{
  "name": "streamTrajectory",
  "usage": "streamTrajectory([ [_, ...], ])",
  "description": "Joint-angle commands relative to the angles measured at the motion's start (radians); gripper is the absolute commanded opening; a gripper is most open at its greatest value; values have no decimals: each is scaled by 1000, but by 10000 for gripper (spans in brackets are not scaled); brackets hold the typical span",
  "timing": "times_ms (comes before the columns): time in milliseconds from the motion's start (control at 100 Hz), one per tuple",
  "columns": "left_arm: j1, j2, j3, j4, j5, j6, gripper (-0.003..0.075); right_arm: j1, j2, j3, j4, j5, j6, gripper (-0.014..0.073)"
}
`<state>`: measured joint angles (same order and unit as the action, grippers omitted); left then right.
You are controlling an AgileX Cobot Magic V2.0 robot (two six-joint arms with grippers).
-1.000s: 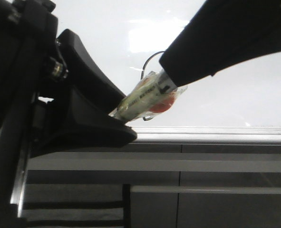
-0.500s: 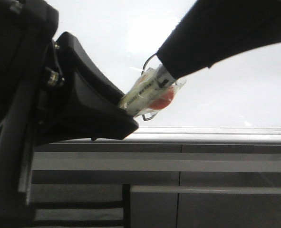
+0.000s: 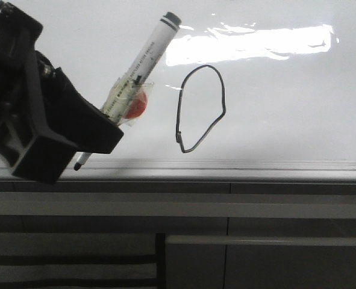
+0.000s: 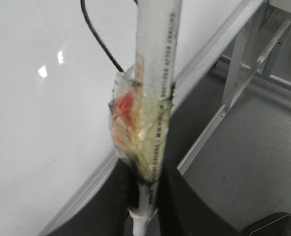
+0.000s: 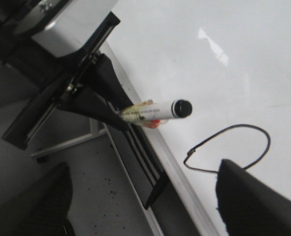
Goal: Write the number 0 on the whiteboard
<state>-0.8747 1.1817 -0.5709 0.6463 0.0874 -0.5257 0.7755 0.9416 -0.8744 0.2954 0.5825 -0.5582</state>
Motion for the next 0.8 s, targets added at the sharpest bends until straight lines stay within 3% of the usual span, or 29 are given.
streamTrajectory([
  [0,19,-17,-12,-27,-106,-20,-20,-19,-38,-25,2,-2,-10,383],
  [60,37,-17,7,-61,-145,-20,-20,-35,-55,-10,2,30,-10,264],
  [180,94,-17,70,-149,-282,-20,-20,-59,-100,53,0,57,-10,-76],
  [370,222,-17,210,-326,-620,15,-20,-73,-164,163,-2,42,-3,-65],
  [510,288,-17,284,-517,-782,166,-20,-73,-178,204,-2,6,-3,-65],
  [600,304,-15,289,-571,-806,283,-20,-73,-178,211,-2,-16,-3,-65],
  [790,304,8,282,-646,-750,213,-20,-73,-176,211,-2,-62,-3,-65],
])
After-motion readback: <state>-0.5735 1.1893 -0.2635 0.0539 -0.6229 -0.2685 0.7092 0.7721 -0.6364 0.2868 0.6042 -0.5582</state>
